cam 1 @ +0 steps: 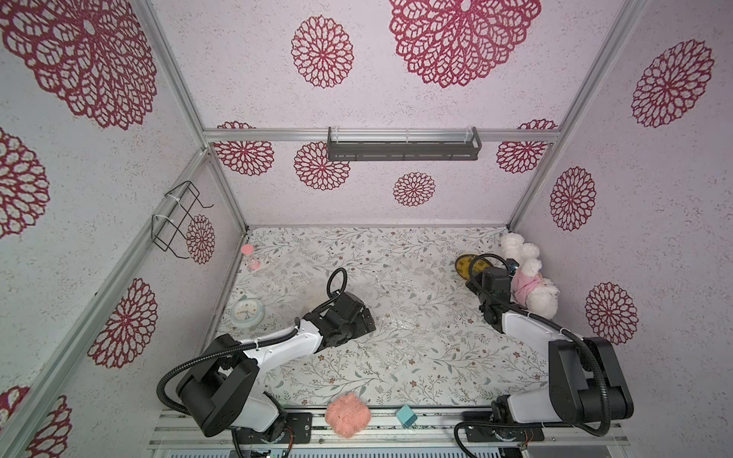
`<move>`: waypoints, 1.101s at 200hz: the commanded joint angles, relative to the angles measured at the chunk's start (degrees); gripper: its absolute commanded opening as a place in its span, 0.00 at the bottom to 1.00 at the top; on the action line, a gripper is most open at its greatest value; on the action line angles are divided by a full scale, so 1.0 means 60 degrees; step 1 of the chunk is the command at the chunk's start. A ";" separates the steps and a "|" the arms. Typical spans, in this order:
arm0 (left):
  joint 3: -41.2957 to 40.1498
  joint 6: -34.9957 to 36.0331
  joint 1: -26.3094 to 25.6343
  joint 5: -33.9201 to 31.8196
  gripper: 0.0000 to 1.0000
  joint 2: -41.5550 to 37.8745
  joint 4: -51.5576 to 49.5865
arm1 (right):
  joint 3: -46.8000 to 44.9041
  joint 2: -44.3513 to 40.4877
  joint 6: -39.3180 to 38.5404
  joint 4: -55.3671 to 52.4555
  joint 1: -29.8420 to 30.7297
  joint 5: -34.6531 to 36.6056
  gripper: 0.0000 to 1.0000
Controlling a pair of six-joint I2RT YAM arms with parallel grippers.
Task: Unpack dinner plates from bubble wrap
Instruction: Place the plate on the plate, then pick up the bubble wrap from the center of the board.
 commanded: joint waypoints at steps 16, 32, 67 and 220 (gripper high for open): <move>-0.0136 -0.0259 -0.0057 -0.0290 0.98 0.0282 0.0378 | -0.0421 -0.1233 -0.0886 -0.0786 0.0152 -0.0455 0.61; -0.0021 -0.0231 -0.0056 -0.0276 0.98 0.0441 0.0490 | -0.0420 -0.1574 -0.1157 -0.1259 0.0166 -0.0804 0.76; 0.0323 -0.0062 -0.0052 -0.0363 0.89 0.0807 0.0666 | -0.0454 -0.2389 -0.1643 -0.2353 0.0179 -0.1310 0.99; 0.2866 0.1428 -0.0052 -0.0459 0.00 0.1241 -0.0906 | -0.2289 -0.3999 -0.1851 -0.2635 -0.0090 -0.2078 0.99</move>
